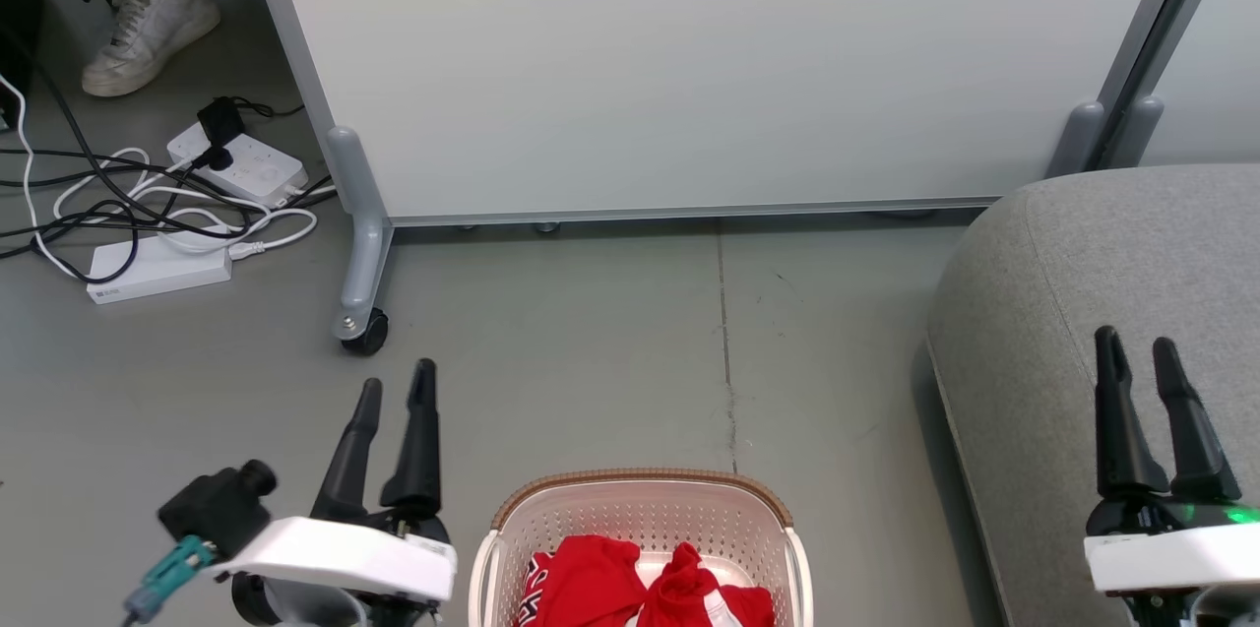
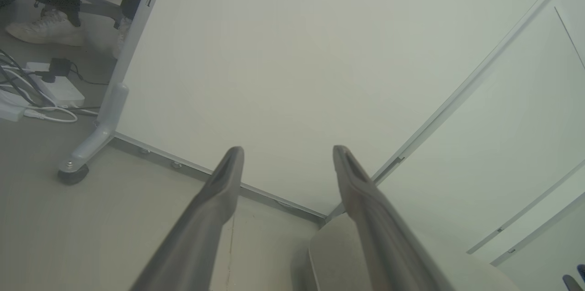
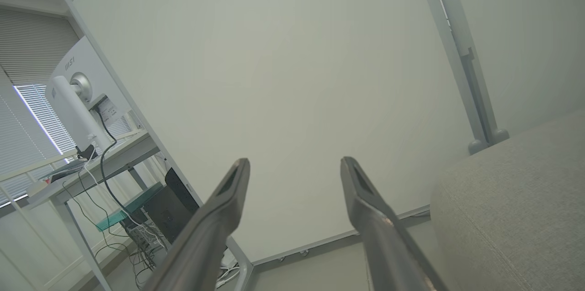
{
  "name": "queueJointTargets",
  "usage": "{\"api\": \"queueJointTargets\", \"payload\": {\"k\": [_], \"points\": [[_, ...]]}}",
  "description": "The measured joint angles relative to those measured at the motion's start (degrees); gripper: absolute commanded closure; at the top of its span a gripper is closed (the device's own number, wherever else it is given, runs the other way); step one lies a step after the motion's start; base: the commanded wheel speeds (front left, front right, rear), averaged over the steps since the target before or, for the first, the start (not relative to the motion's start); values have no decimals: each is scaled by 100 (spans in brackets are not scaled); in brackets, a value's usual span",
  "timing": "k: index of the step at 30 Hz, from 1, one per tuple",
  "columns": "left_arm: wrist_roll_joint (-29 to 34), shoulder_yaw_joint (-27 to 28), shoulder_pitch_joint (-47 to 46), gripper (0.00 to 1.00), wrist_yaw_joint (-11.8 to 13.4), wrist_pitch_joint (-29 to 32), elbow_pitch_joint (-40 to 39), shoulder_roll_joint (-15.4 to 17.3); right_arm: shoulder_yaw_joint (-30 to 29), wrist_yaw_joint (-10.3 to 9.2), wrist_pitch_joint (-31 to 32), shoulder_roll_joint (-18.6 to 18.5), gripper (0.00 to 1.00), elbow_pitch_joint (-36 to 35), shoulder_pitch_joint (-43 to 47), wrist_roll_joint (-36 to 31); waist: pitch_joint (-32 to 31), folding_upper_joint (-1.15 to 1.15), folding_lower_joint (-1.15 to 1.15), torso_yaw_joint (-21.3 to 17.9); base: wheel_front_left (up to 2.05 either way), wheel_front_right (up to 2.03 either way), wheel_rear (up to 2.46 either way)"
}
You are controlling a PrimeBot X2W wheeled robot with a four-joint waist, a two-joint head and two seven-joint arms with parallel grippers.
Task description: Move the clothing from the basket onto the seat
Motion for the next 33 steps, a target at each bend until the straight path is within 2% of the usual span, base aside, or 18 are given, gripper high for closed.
{"api": "queueJointTargets", "payload": {"k": [1, 6, 13, 25, 33], "points": [[0, 0, 0, 0, 0, 0, 0, 0, 0, 0, 0, 0, 0, 0, 0, 0, 0, 0, 0, 0, 0, 0, 0], [915, -324, 12, 0, 337, -66, 2, 0, 160, 0, -15, 79, 0, 216, -41, -135, -15, 0, 0, -2, 0, 0, 0], [1660, -601, 40, 0, 739, -163, 176, 4, 235, 1, -25, 143, 0, 497, -124, -759, -31, 0, 0, -7, 0, 0, 0], [2470, -902, 87, 0, 1125, -319, 381, 31, 354, 2, -71, 268, 0, 1121, -254, -1623, -102, 0, 0, 22, 0, 0, 0], [2736, -901, 151, 0, 1162, -388, 388, 31, 364, 8, -114, 314, 0, 1475, -367, -1923, -145, 0, 0, 47, 0, 0, 0]]}}
